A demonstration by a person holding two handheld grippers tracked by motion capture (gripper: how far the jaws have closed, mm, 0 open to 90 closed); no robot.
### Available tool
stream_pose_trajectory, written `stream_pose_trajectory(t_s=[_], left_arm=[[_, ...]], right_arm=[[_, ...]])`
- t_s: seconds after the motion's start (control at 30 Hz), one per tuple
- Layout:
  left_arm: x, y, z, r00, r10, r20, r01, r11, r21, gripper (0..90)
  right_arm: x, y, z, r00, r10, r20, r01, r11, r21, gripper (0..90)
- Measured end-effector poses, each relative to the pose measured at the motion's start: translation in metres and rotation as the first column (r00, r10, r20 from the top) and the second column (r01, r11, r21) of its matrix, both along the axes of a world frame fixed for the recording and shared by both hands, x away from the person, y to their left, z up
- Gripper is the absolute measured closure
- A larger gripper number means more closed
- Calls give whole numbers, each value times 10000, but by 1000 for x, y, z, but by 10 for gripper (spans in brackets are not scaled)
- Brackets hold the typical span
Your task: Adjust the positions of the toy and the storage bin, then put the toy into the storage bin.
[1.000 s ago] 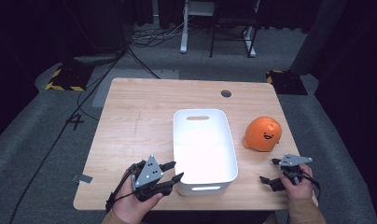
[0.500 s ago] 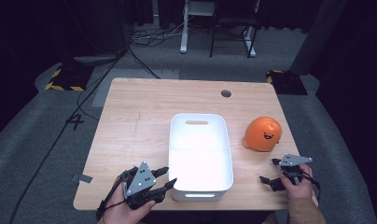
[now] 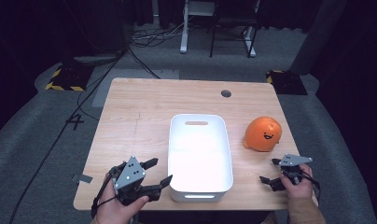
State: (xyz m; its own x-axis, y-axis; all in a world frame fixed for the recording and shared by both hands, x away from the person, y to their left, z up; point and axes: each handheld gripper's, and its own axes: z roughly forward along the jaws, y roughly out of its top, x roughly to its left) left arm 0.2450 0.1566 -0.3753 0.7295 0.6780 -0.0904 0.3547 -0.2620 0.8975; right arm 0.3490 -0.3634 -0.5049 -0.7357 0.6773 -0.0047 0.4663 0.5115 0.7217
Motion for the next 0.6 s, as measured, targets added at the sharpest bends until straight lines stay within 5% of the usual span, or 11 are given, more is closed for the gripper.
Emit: stream_pose_trajectory(t_s=[0.23,0.33,0.5,0.6], left_arm=[[21,12,-1,9955,928,213,-924,9956,-168,277],[34,16,-6,9911,1308,238,-1309,9914,13,262],[53,22,-15,9857,1624,456,-1659,9822,885,240],[61,26,-19,9832,1785,389,-1815,9785,975,233]], right_arm=[[0,0,0,10000,-10,-1,10,10000,2,28],[0,0,0,10000,-23,1,23,10000,-5,28],[0,0,0,10000,-2,-18,2,10000,-7,27],[0,0,0,10000,48,17,-48,10000,-72,25]])
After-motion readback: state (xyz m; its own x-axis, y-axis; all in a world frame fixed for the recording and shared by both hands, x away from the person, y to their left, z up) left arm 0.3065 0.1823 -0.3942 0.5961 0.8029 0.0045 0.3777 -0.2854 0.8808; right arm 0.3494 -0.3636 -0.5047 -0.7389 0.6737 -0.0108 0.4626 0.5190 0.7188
